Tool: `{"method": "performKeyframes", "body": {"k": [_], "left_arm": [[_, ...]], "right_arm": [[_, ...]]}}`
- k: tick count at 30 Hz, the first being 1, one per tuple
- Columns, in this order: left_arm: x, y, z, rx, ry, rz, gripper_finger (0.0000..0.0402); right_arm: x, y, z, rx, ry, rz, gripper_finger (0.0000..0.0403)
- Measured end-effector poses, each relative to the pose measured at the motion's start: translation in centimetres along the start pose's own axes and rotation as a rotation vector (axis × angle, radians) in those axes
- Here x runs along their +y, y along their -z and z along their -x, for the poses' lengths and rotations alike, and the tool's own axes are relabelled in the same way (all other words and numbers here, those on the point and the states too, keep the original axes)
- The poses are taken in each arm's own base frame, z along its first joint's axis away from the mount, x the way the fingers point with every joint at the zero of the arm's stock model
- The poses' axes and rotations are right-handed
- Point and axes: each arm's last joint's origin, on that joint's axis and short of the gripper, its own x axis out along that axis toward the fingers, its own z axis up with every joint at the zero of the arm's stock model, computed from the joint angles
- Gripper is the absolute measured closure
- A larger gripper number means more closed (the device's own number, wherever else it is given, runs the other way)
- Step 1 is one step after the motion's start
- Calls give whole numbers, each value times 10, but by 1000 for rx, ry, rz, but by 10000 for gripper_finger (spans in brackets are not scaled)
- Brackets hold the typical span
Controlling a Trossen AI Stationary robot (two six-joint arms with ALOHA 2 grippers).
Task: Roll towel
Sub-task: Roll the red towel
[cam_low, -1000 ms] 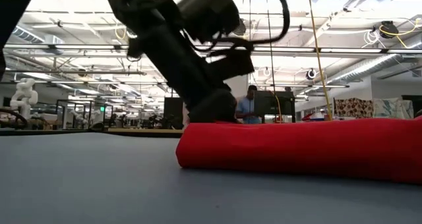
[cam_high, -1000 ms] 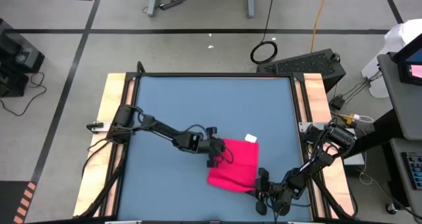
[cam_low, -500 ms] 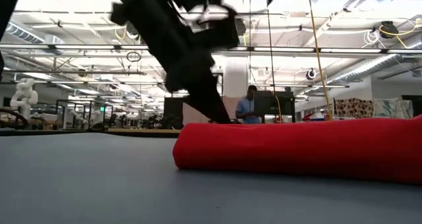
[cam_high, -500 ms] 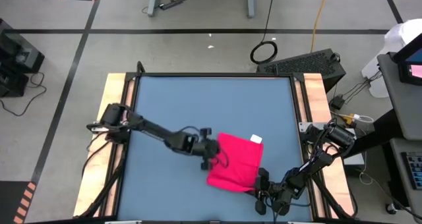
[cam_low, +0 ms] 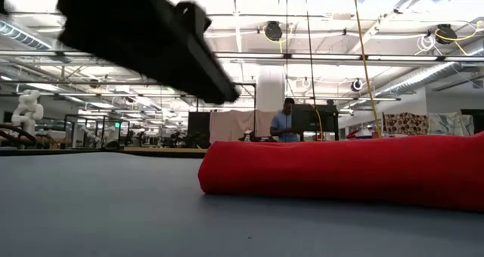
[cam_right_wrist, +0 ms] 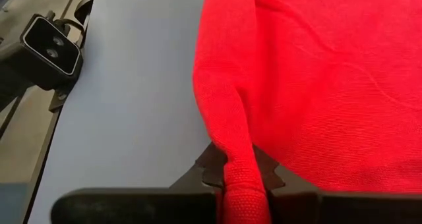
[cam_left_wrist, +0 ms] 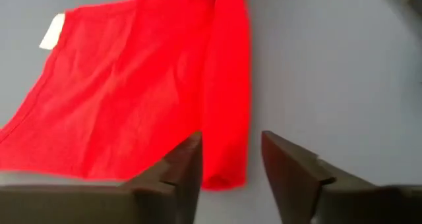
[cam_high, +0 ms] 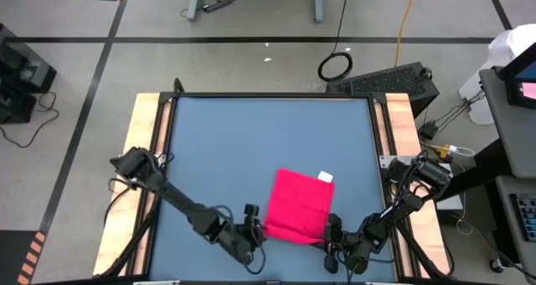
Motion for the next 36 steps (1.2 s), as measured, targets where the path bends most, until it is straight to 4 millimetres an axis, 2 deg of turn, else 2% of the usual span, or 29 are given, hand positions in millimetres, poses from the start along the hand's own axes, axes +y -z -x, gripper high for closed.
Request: {"method": "performKeyframes", "body": {"k": [6,11,14,18,23,26,28,31,36], "left_arm": [[-8,15,-22,17,-36,-58,155],[-11,24,-37,25,-34,-70,138],[-11,26,-41,26,-35,-67,159],[-12,25,-42,11,-33,-61,211],[-7,26,-44,20,-52,-44,316],[-1,27,-47,40,-64,22,379],[5,26,-49,49,-50,92,386],[17,23,-53,68,10,200,374],[34,16,-60,102,189,285,370]], "right_arm": [[0,0,0,3,-2,-8,390],[0,0,0,4,-3,-13,390],[0,0,0,4,-3,-17,390],[0,0,0,5,-4,-22,390],[0,0,0,10,-8,-25,388],[1,-2,1,17,-15,-21,375],[2,-4,4,29,-23,-16,359],[4,-10,11,77,-42,8,329],[6,-26,30,117,-53,12,291]]}}
